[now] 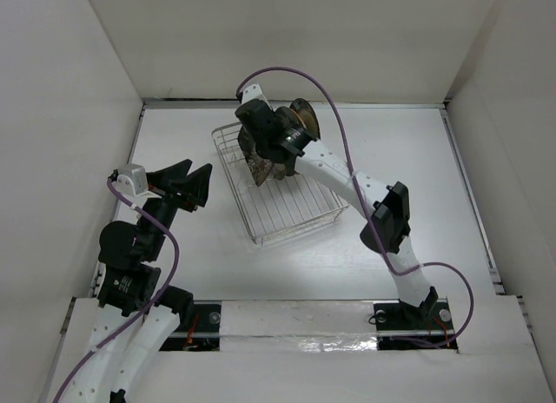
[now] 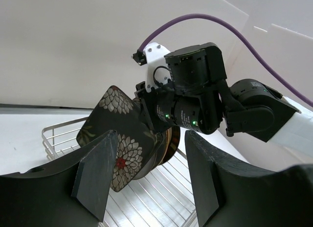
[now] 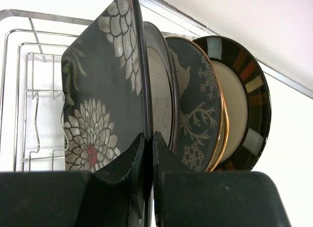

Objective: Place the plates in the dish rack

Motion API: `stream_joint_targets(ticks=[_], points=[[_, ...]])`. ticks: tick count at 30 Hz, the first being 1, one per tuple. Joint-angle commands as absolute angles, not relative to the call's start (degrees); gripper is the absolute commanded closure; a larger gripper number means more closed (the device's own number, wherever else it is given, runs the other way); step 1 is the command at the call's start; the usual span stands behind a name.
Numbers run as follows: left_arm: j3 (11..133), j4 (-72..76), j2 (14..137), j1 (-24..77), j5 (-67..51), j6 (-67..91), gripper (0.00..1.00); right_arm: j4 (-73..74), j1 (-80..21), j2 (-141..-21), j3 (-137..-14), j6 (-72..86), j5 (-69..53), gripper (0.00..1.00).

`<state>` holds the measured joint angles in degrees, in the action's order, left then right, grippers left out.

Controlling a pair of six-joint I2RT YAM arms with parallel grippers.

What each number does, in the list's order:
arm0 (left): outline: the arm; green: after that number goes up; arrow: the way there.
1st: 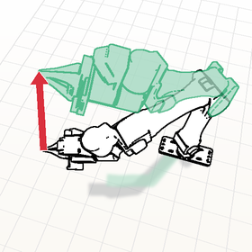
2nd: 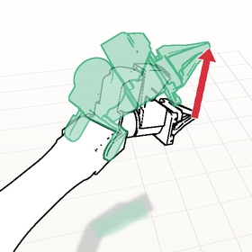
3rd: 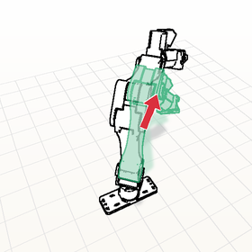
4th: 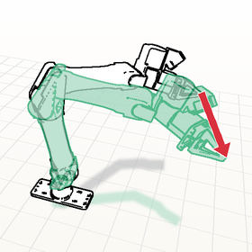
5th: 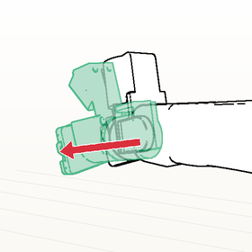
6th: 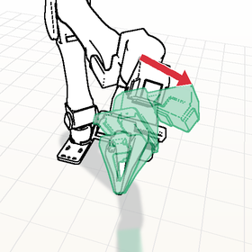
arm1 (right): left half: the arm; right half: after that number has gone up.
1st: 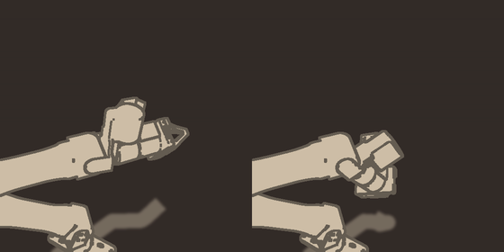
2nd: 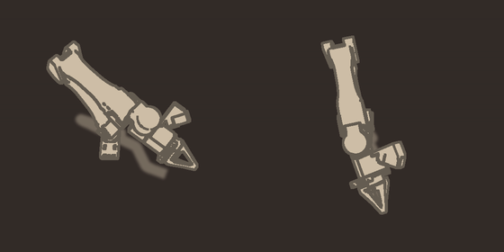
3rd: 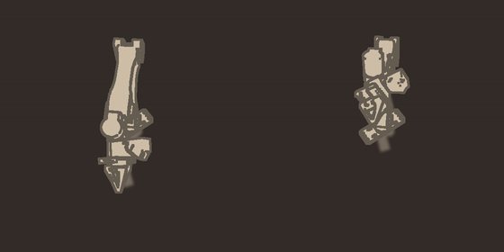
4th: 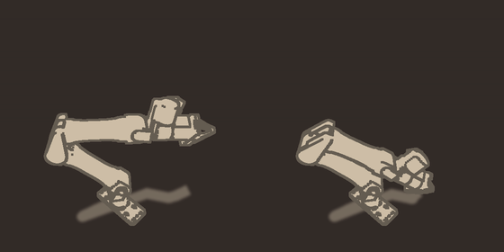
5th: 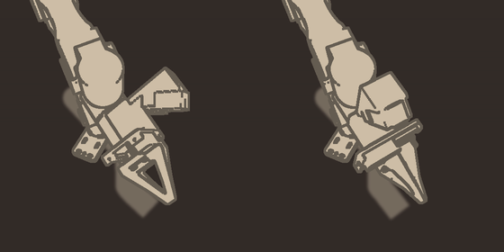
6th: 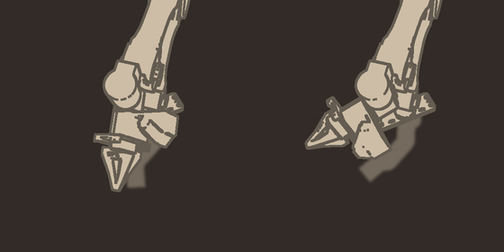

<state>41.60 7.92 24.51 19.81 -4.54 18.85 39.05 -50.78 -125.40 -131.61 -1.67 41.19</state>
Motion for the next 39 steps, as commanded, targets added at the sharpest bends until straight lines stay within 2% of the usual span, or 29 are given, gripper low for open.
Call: stream_joint_targets(ticks=[1, 10, 13, 14, 16, 17, 19, 23, 28, 31, 32, 33, 35, 38, 39], points=[[41.2, 11.0, 24.2, 20.0, -5.6, 18.7, 0.46, 34.3, -52.6, -125.9, -135.6, -1.8, 44.7, 1.00], [41.3, 10.7, 24.2, 20.0, -4.3, 18.7, 0.45, 30.9, -57.0, -130.1, -134.1, -1.8, 47.5, 1.00], [41.4, 10.3, 24.8, 20.0, -4.1, 18.6, 0.45, 29.2, -57.7, -130.4, -133.9, -1.9, 48.0, 0.88], [41.3, 10.3, 24.7, 20.0, -4.2, 18.6, 0.45, 29.0, -58.2, -130.3, -133.6, -1.4, 47.8, 0.78], [41.3, 10.3, 24.5, 20.0, -4.0, 18.5, 0.45, 28.4, -58.2, -130.3, -133.2, -1.0, 47.3, 0.71], [41.3, 10.3, 24.7, 20.0, -3.4, 18.6, 0.45, 28.3, -58.2, -130.1, -133.2, -1.0, 47.3, 0.65], [41.3, 9.9, 25.1, 20.0, -3.4, 18.5, 0.44, 28.0, -58.2, -129.6, -133.1, -0.9, 47.5, 0.60], [41.6, 9.6, 24.7, 20.0, -2.0, 18.5, 0.44, 25.2, -58.2, -125.3, -129.5, -0.1, 45.4, 0.43], [41.7, 8.8, 24.5, 20.0, -0.4, 18.1, 0.43, 16.5, -58.2, -112.8, -115.7, 3.2, 42.2, 0.30], [41.4, 8.8, 24.5, 20.0, 1.5, 17.8, 0.42, 10.8, -58.2, -106.0, -107.9, 4.5, 40.2, 0.17], [41.3, 8.8, 24.8, 20.0, 1.8, 17.9, 0.42, 9.4, -58.2, -101.4, -102.6, 4.6, 40.3, 0.08], [41.3, 8.7, 25.0, 20.0, 1.9, 18.1, 0.41, 8.1, -58.2, -98.8, -99.9, 4.7, 40.9, 0.05], [41.4, 8.5, 25.6, 20.0, 1.4, 18.0, 0.40, 2.7, -57.7, -90.8, -90.3, 4.8, 42.1, 0.00], [41.2, 8.8, 26.4, 20.0, 2.3, 17.9, 0.40, -6.1, -56.4, -81.5, -79.5, 5.5, 43.7, 0.01], [41.1, 8.8, 26.6, 20.0, 2.5, 17.9, 0.39, -8.1, -55.8, -74.8, -72.3, 5.9, 44.8, 0.01]])
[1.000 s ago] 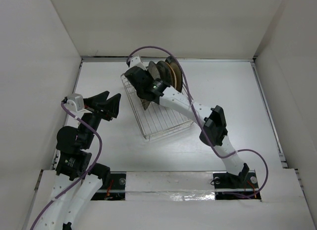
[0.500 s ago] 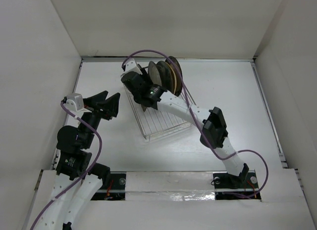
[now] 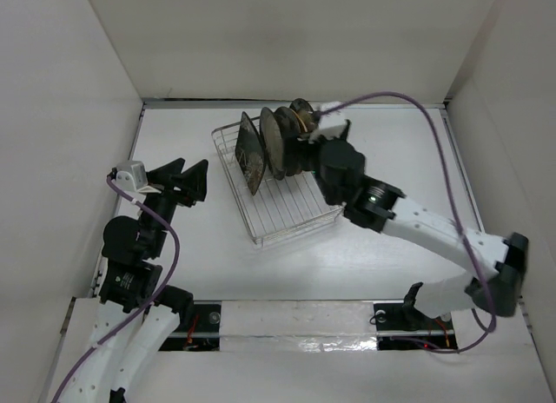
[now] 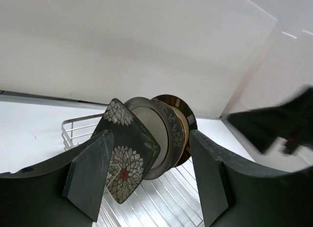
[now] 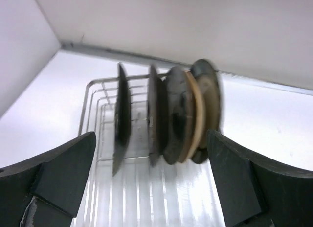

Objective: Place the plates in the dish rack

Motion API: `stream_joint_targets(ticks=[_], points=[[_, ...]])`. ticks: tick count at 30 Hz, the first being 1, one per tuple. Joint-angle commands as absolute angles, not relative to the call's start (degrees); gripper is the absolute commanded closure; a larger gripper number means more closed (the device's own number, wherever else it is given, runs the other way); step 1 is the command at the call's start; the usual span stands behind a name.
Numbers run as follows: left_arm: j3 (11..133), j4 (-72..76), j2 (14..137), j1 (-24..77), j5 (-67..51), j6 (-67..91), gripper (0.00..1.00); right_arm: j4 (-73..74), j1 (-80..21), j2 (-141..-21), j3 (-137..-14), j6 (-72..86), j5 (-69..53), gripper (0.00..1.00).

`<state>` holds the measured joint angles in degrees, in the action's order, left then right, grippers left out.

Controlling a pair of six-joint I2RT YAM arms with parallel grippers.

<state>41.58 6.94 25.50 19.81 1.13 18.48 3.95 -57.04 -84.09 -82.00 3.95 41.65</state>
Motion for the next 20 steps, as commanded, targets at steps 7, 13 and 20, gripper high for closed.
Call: stream_joint_targets(ticks=[7, 13, 20], points=[[39.9, 10.6, 27.5, 20.0, 2.8, 17.8, 0.36, -15.3, -40.7, -47.4, -45.7, 17.7, 42.2, 0.07], [39.6, 11.4, 30.7, 20.0, 1.1, 17.3, 0.34, -12.1, -28.7, -44.4, -39.8, 24.9, 31.6, 0.08], [39.6, 11.4, 31.4, 20.0, 1.8, 17.3, 0.34, -14.2, -26.8, -47.3, -39.3, 25.5, 27.5, 0.09]])
